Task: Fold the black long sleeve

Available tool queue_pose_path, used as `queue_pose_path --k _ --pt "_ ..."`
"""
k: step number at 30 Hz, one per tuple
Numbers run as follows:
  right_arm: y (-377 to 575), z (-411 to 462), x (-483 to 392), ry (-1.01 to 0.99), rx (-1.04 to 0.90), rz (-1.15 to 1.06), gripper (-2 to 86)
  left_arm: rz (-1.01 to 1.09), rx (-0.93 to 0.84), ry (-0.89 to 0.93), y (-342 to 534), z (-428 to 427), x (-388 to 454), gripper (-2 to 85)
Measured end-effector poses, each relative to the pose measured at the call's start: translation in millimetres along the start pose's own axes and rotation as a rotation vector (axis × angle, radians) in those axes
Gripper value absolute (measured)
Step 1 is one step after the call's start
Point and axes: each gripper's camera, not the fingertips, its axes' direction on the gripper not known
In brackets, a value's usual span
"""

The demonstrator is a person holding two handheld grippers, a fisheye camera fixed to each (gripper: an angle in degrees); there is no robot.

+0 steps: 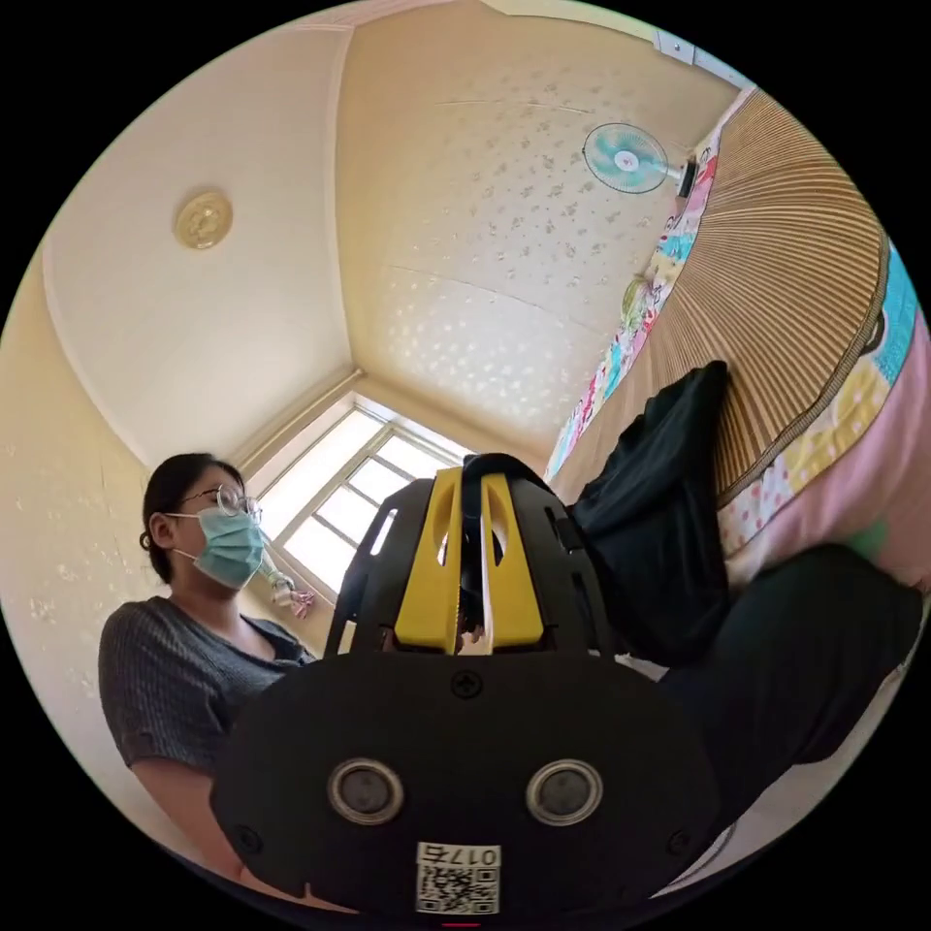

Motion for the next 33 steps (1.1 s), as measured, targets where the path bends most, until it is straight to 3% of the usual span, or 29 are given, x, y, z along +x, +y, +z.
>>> queue_pose_path --k 7,13,15,17,19,23,26,29,33 --pt "-136.4 124.1 29.5 0.359 -0.026 0.029 2.5 -0.030 0.112 -0.174 -116.2 67.5 -52.4 2.9" --pt "-178.3 215.8 95.8 0.768 -0.084 0.052 3.6 -0.054 0.094 -0.391 -189.4 124.5 -131.8 4.5" --pt "-178.5 227.5 119.8 0.776 -0.112 0.100 4.6 -0.038 0.092 -0.377 -192.6 131.5 -154.1 9.0" --pt "-179.5 232.2 131.3 0.752 -0.127 0.124 7.0 0.029 0.171 -0.252 -188.4 123.8 -149.8 11.0" --pt "-181.9 231.5 115.8 0.711 -0.107 0.050 11.8 0.085 0.178 -0.237 -186.0 117.8 -132.7 11.4" --pt "-176.5 236.0 66.5 0.721 -0.101 -0.071 13.1 0.075 -0.063 -0.528 -163.0 121.0 -100.5 16.5" --pt "-156.7 257.2 30.6 0.770 -0.142 -0.158 13.0 -0.014 -0.127 -0.724 -116.4 111.3 -98.7 20.3" --pt "-145.5 304.1 15.8 0.778 -0.288 -0.164 12.6 -0.114 -0.121 -0.749 -69.2 105.1 -106.3 19.6" --pt "-140.0 420.6 2.7 0.720 -0.696 -0.170 11.4 -0.278 -0.046 -0.652 -34.5 106.4 -130.6 12.1"
